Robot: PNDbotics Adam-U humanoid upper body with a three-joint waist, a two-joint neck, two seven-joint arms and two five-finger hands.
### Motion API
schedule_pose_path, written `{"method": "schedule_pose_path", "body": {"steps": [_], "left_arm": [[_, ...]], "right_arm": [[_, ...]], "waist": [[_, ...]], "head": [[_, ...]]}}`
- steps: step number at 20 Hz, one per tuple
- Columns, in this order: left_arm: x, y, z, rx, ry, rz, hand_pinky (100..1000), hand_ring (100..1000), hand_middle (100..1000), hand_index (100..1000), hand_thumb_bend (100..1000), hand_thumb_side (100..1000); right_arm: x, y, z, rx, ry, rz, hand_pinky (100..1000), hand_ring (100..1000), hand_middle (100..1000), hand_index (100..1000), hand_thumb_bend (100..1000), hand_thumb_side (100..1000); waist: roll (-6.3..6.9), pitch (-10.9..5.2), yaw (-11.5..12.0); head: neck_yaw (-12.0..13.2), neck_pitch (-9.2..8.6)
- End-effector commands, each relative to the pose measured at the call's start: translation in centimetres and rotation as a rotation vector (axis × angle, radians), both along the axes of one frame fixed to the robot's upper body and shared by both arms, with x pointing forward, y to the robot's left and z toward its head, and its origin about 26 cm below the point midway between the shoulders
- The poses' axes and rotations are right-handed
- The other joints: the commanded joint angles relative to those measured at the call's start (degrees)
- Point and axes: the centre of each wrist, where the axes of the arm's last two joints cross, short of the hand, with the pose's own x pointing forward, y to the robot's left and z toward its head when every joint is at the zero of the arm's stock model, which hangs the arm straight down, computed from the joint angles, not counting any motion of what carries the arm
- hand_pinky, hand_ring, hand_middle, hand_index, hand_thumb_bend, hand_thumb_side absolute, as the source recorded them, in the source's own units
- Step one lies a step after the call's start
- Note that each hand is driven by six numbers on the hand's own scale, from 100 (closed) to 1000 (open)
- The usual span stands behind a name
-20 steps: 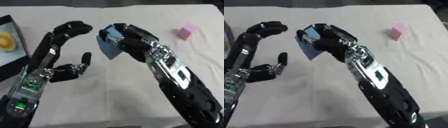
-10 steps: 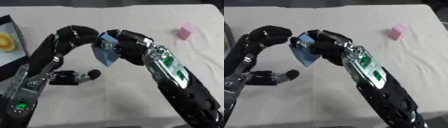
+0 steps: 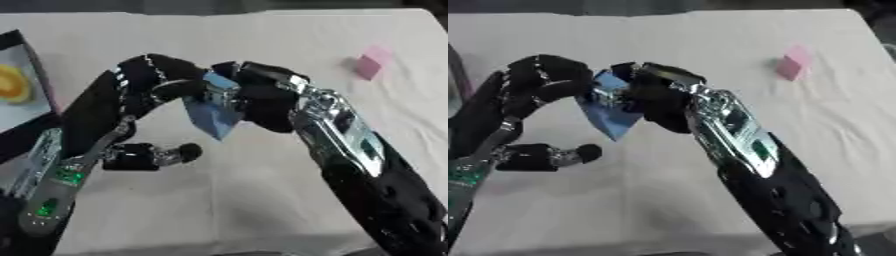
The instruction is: Pick up the objects with one hand, pass them to the other hand, and then place them into the box on the other side of the table.
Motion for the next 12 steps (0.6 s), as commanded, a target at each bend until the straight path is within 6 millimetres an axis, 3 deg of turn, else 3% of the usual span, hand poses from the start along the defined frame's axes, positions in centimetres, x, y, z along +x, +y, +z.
{"method": "schedule_pose_path", "body": {"steps": [1,12], "left_arm": [[0.1,-0.2,0.5,-0.005,-0.016,0.006,774,796,772,901,528,100],[-0.1,-1.3,0.9,-0.015,-0.014,-0.035,773,796,771,901,520,100]], "right_arm": [[-0.4,-0.2,1.0,-0.003,-0.029,0.030,812,447,431,557,100,235],[0.3,-0.5,0.4,-0.030,-0.018,0.083,812,450,432,557,100,236]], "waist": [[0.03,-0.79,-0.04],[-0.04,-0.83,-0.09]], "head": [[-0.21,-0.14],[-0.28,-0.14]]}}
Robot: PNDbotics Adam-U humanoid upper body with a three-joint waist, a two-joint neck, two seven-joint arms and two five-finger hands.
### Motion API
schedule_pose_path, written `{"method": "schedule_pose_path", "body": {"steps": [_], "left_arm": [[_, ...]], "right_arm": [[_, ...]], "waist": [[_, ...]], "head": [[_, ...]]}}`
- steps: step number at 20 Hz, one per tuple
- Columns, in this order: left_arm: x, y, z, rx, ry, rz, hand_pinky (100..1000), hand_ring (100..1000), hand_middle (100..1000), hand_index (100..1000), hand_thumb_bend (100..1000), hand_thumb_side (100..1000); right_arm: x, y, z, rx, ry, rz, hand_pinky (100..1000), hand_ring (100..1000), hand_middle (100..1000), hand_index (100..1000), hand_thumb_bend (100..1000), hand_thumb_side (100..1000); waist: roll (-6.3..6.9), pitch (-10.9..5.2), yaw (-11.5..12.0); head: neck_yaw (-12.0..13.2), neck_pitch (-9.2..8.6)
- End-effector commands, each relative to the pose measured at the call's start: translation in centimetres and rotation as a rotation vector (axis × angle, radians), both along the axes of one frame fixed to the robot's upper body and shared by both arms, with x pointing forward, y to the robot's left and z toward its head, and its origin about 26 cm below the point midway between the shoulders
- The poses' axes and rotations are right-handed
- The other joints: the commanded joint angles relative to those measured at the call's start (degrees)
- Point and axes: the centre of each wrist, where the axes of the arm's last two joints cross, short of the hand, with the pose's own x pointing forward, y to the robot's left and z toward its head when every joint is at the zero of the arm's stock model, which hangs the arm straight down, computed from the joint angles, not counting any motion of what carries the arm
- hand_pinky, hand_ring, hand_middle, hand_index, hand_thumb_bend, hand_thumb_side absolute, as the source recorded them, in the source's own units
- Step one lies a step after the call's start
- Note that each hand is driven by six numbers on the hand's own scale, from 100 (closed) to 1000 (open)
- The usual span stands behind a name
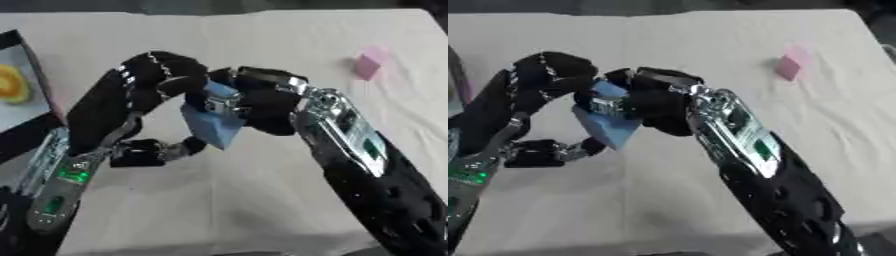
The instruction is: Pick up the objects with one hand, pass them to the other hand, and then place them into the box on the other side of the table.
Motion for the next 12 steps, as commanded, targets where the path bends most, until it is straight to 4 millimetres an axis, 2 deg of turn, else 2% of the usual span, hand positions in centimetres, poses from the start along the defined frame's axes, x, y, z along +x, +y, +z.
{"method": "schedule_pose_path", "body": {"steps": [1,8,12], "left_arm": [[-0.21,-0.54,0.85,-0.009,-0.024,-0.033,772,796,771,901,518,100],[-0.64,-1.24,1.08,0.003,-0.037,-0.109,757,789,754,887,532,100],[-0.74,-1.39,1.09,-0.003,-0.035,-0.138,754,782,732,868,482,100]], "right_arm": [[0.10,-0.28,0.57,-0.003,-0.023,0.006,812,450,432,557,100,236],[0.16,-0.30,0.49,-0.010,-0.013,0.023,812,451,433,558,100,237],[0.17,-0.33,0.46,-0.012,-0.006,0.034,812,452,433,558,100,238]], "waist": [[0.10,-0.84,-0.09],[0.14,-0.84,-0.18],[0.17,-0.86,-0.19]], "head": [[-0.16,-0.14],[-0.28,-0.14],[-0.41,-0.14]]}}
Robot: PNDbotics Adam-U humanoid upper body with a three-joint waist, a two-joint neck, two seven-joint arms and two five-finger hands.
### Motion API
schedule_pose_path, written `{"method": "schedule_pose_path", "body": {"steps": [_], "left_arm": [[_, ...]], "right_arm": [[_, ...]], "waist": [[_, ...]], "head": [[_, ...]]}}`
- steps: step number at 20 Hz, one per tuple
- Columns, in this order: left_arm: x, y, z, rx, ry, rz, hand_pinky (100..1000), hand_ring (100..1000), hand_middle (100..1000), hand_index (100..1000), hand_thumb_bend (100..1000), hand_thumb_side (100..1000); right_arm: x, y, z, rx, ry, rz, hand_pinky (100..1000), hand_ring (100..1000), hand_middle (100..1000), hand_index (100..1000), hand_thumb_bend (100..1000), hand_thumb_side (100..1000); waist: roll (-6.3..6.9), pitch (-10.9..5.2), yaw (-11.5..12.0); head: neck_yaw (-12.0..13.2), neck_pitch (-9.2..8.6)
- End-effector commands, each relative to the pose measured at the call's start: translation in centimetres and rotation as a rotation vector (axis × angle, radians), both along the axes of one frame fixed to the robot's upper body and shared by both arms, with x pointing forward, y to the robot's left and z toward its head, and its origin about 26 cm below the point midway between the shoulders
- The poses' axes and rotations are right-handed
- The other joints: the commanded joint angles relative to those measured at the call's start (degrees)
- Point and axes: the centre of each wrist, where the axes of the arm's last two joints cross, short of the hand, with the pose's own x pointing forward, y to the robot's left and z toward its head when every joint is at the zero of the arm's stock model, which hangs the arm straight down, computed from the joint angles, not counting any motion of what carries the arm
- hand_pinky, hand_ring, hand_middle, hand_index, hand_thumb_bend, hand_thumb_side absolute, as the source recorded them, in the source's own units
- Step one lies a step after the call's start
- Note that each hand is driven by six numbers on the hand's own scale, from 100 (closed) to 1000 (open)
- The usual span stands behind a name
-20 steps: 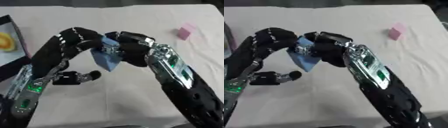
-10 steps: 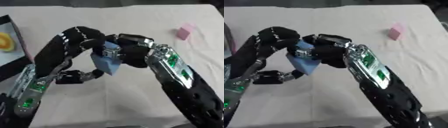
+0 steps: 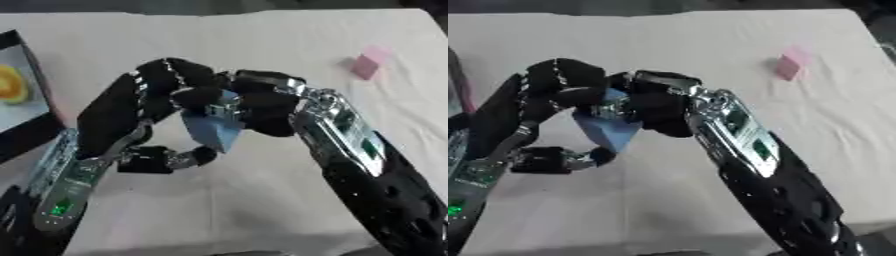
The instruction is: Pick up the objects with one hand, pass them to the other hand, and then place them into the box on the other side of the table.
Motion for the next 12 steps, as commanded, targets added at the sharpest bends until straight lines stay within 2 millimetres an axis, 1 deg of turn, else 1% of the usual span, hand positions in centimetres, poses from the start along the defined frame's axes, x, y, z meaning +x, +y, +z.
{"method": "schedule_pose_path", "body": {"steps": [1,2,4,7,9,12], "left_arm": [[-0.25,-0.27,0.90,-0.012,-0.028,-0.037,753,781,725,863,472,100],[-0.27,-0.31,0.93,-0.013,-0.028,-0.042,752,779,720,859,464,100],[-0.32,-0.39,0.96,-0.014,-0.027,-0.051,749,775,703,845,408,100],[-0.35,-0.48,0.97,-0.014,-0.025,-0.059,749,773,688,834,371,100],[-0.36,-0.52,1.00,-0.015,-0.025,-0.061,747,771,679,828,366,100],[-0.37,-0.55,1.05,-0.018,-0.025,-0.061,743,760,642,818,355,100]], "right_arm": [[-0.01,-0.30,0.64,0.003,-0.017,0.008,812,452,433,558,100,239],[-0.02,-0.31,0.64,0.003,-0.016,0.011,812,452,433,558,100,239],[-0.03,-0.31,0.62,0.003,-0.013,0.018,811,452,434,559,100,241],[-0.04,-0.31,0.59,0.002,-0.012,0.029,811,452,435,560,100,245],[-0.06,-0.31,0.59,0.001,-0.012,0.038,811,453,436,562,100,249],[-0.08,-0.33,0.60,0.001,-0.014,0.051,812,454,439,564,100,256]], "waist": [[0.14,-0.86,-0.11],[0.13,-0.87,-0.12],[0.13,-0.87,-0.15],[0.11,-0.87,-0.18],[0.11,-0.87,-0.20],[0.13,-0.87,-0.25]], "head": [[-0.29,-0.14],[-0.29,-0.14],[-0.31,-0.14],[-0.34,-0.14],[-0.34,-0.14],[-0.37,-0.14]]}}
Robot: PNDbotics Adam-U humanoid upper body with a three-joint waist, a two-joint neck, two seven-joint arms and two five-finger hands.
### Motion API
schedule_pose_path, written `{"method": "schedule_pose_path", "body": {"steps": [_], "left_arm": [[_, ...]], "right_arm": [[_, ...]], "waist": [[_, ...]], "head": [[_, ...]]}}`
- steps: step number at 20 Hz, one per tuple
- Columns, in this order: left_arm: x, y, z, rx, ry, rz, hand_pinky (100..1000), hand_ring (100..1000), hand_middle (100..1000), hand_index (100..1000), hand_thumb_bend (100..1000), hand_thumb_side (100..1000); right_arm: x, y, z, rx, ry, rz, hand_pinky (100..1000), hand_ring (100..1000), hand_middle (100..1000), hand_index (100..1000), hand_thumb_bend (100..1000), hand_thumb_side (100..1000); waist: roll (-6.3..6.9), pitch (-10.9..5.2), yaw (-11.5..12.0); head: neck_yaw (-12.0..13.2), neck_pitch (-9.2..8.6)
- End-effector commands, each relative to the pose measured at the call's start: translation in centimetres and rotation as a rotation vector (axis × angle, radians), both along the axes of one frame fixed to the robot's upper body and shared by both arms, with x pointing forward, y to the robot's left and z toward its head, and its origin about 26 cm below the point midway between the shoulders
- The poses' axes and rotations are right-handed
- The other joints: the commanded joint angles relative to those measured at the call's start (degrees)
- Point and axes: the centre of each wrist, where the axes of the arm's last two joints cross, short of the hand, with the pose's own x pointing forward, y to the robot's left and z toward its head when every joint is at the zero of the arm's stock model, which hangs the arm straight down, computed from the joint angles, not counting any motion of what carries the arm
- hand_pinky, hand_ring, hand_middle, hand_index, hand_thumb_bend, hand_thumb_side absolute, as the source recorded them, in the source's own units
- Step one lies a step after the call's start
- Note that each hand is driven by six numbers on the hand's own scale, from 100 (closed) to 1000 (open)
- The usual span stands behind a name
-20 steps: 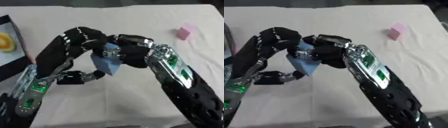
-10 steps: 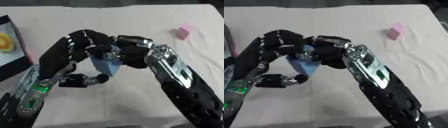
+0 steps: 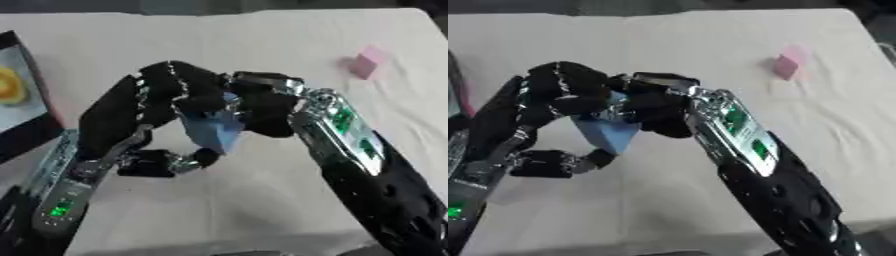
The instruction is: Pick up the objects with one hand, pass them to the other hand, and then place them into the box on the other side of the table.
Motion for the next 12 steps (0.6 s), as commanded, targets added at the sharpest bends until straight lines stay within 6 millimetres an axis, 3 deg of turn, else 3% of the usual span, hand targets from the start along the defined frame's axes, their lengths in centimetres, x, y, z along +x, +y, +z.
{"method": "schedule_pose_path", "body": {"steps": [1,3,12], "left_arm": [[-0.23,-0.30,0.92,-0.017,-0.026,-0.021,743,757,631,817,352,100],[-0.25,-0.34,0.96,-0.020,-0.028,-0.019,738,749,607,815,351,100],[-0.24,-0.50,1.08,-0.037,-0.038,-0.007,710,689,508,810,305,100]], "right_arm": [[-0.10,-0.29,0.60,0.002,-0.023,0.016,813,455,440,565,100,259],[-0.11,-0.31,0.61,0.003,-0.025,0.026,814,456,443,568,100,268],[-0.11,-0.48,0.68,0.028,-0.041,0.081,811,469,481,637,308,363]], "waist": [[0.13,-0.87,-0.09],[0.14,-0.87,-0.12],[0.16,-0.83,-0.15]], "head": [[-0.18,-0.14],[-0.19,-0.14],[-0.26,-0.14]]}}
